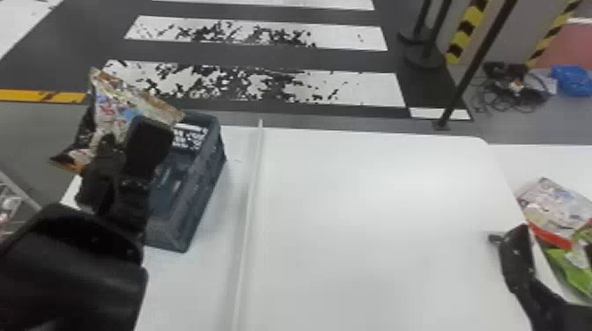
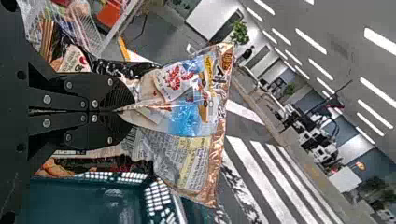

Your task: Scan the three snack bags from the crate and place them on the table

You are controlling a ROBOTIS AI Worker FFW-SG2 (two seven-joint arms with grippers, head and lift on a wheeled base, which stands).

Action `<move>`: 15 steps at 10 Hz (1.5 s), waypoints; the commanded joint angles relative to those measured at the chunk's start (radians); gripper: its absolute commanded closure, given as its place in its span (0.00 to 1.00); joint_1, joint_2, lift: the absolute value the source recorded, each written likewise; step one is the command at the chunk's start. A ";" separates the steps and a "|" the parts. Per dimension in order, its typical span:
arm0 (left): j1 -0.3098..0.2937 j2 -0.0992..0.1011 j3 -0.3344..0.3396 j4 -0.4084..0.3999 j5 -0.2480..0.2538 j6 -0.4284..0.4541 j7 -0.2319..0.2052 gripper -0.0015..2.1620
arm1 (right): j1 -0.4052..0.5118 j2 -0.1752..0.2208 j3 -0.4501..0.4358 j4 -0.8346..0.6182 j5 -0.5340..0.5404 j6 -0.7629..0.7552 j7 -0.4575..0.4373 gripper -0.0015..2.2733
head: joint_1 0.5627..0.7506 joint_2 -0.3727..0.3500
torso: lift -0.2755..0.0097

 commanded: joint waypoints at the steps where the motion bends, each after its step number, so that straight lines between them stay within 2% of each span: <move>1: 0.047 -0.009 0.051 -0.135 0.113 -0.003 -0.042 0.97 | 0.001 0.001 0.000 0.000 0.000 -0.002 0.000 0.03 | 0.70 0.45 | 0.84; 2: 0.064 -0.015 0.063 -0.195 0.185 -0.006 -0.086 0.97 | 0.001 0.001 0.001 -0.003 0.000 -0.002 0.000 0.03 | 0.70 0.42 | 0.84; 3: 0.073 -0.038 0.091 -0.250 0.283 0.003 -0.148 0.97 | 0.001 0.001 0.001 -0.003 0.000 -0.002 0.001 0.03 | 0.70 0.39 | 0.84; 4: 0.075 -0.058 0.094 -0.282 0.342 0.018 -0.189 0.97 | 0.001 0.002 0.001 -0.003 0.000 -0.002 0.000 0.03 | 0.70 0.32 | 0.84; 5: 0.069 -0.073 0.104 -0.296 0.428 0.061 -0.246 0.97 | 0.001 0.004 0.000 -0.002 0.000 -0.002 0.000 0.03 | 0.70 0.27 | 0.84; 6: 0.042 -0.101 0.091 -0.293 0.463 0.147 -0.304 0.97 | 0.001 0.005 -0.002 -0.002 -0.002 -0.005 0.000 0.03 | 0.70 0.20 | 0.84; 7: 0.007 -0.128 0.072 -0.265 0.498 0.196 -0.338 0.97 | 0.001 0.007 -0.006 -0.002 -0.005 -0.008 0.000 0.03 | 0.70 0.16 | 0.84; 9: -0.065 -0.170 -0.032 -0.126 0.509 0.251 -0.410 0.97 | -0.008 0.013 -0.025 -0.006 -0.031 -0.002 0.000 0.03 | 0.70 0.03 | 0.84; 10: -0.099 -0.188 -0.089 -0.041 0.507 0.254 -0.416 0.97 | -0.009 0.018 -0.035 -0.022 -0.038 0.007 0.000 0.03 | 0.70 0.03 | 0.84; 12: -0.163 -0.250 -0.164 0.129 0.509 0.245 -0.487 0.97 | -0.012 0.018 -0.054 -0.040 -0.051 0.029 0.000 0.03 | 0.70 0.03 | 0.84; 13: -0.204 -0.272 -0.212 0.239 0.507 0.169 -0.508 0.97 | -0.012 0.018 -0.068 -0.045 -0.058 0.029 0.000 0.03 | 0.70 0.03 | 0.84; 15: -0.277 -0.272 -0.270 0.486 0.507 -0.013 -0.579 0.97 | -0.012 0.018 -0.092 -0.052 -0.084 0.029 0.000 0.03 | 0.70 0.03 | 0.84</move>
